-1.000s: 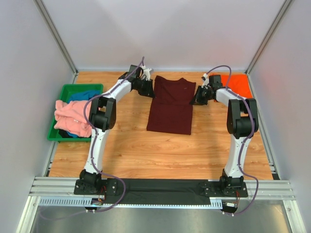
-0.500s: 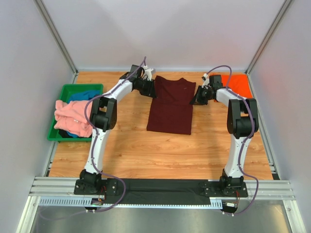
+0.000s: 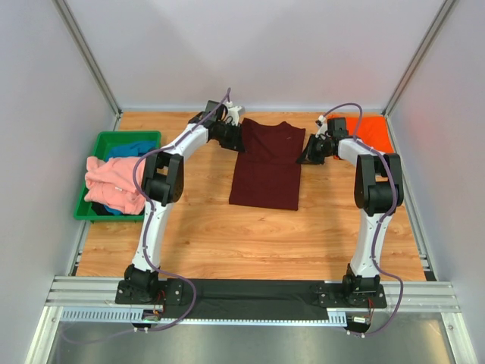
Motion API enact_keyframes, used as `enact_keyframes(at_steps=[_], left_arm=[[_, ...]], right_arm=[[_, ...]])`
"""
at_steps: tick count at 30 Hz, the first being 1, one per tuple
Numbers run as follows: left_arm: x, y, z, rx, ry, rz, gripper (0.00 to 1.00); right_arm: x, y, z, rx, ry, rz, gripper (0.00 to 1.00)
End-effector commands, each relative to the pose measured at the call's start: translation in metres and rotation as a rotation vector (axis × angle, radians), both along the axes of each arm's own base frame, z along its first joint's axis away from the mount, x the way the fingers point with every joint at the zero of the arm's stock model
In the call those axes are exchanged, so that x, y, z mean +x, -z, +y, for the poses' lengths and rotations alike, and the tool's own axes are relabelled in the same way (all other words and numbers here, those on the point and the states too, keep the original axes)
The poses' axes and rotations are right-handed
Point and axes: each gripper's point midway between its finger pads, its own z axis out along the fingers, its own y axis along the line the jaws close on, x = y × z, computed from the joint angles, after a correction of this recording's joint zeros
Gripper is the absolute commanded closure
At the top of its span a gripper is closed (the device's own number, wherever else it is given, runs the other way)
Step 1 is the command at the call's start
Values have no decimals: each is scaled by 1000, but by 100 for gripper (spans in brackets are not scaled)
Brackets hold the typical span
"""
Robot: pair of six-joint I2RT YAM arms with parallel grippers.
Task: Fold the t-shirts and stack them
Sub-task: Fold the tshirt
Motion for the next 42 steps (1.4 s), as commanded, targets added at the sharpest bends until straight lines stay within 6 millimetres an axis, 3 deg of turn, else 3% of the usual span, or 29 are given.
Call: enact_keyframes(at_steps=[1, 5, 16, 20, 25, 42], left_arm=[[8, -21, 1, 9, 12, -87, 73], [6, -15, 5, 34, 15, -74, 65], [5, -2, 4, 39, 18, -56, 62], [6, -4, -1, 9, 24, -55, 70], [8, -7, -3, -10, 2, -43, 99], [18, -31, 10, -18, -147, -78, 100]], right_arm=[[13, -2, -3, 10, 11, -37, 100], [14, -1, -3, 9, 10, -39, 100], [13, -1, -3, 10, 11, -40, 100], [14, -1, -3, 10, 10, -40, 100], [14, -1, -3, 11, 9, -41, 100], [15, -5, -6, 29, 28, -67, 100]])
